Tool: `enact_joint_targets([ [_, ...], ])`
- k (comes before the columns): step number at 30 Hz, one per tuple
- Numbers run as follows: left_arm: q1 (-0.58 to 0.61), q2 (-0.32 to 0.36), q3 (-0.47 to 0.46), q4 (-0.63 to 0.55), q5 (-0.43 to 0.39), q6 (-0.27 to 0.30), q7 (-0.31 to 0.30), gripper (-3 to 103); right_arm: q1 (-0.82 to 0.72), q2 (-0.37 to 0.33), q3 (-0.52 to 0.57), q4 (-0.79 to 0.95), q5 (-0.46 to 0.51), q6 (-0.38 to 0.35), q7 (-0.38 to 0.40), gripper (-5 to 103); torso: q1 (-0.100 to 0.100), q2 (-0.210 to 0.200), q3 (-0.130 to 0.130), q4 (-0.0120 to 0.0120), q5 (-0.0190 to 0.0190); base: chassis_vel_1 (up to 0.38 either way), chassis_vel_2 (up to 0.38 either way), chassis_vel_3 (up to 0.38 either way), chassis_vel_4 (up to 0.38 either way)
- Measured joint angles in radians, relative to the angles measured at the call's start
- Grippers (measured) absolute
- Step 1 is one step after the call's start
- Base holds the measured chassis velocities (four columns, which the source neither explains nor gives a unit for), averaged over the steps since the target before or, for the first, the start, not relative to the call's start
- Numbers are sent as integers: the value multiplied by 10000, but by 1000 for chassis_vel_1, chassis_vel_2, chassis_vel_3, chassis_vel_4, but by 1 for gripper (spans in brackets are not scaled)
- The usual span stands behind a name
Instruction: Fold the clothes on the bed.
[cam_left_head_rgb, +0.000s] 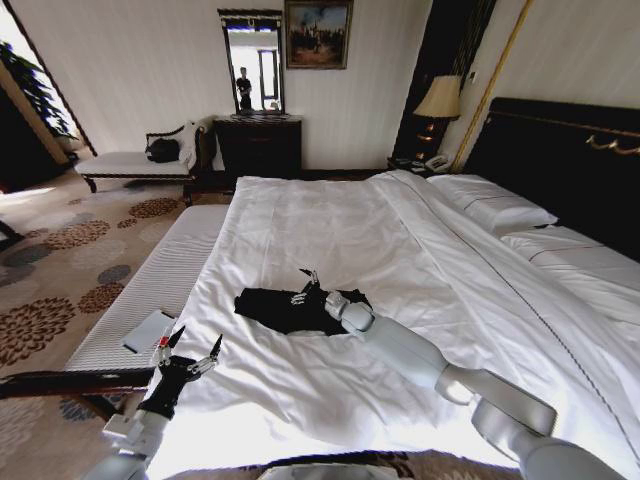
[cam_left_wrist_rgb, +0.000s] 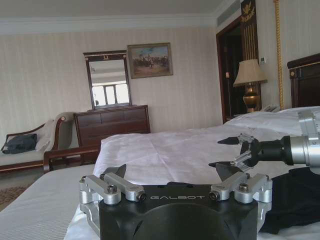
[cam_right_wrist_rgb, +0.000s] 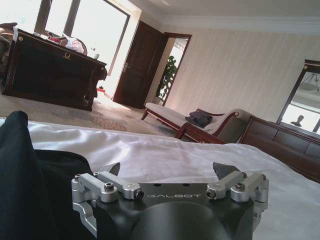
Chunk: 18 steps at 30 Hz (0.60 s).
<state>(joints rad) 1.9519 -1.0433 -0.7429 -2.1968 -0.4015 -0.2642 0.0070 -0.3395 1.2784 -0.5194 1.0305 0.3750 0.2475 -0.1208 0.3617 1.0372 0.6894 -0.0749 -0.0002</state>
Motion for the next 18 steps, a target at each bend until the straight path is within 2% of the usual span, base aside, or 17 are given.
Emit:
enact_joint_targets([
  [5,-1,0,0,0,0,-2,-1,100,439,1019,-354,-1390,-163,162,-147,100,1,0,0,-9,-1,0,0,0,0],
  [8,0,0,0,0,0,-2,-1,100,307,1323,-547,-1545,-531,189,-166,100,0,0,0,-7,0,0,0,0,0],
  [12,0,0,0,0,0,-2,-1,100,-112,1307,-814,-1272,-1122,239,-158,100,0,0,0,-9,0,0,0,0,0],
  [18,-1,-1,0,0,0,-2,-1,100,-622,1014,-1053,-199,-1309,87,46,100,0,1,-1,-11,1,0,0,0,0],
])
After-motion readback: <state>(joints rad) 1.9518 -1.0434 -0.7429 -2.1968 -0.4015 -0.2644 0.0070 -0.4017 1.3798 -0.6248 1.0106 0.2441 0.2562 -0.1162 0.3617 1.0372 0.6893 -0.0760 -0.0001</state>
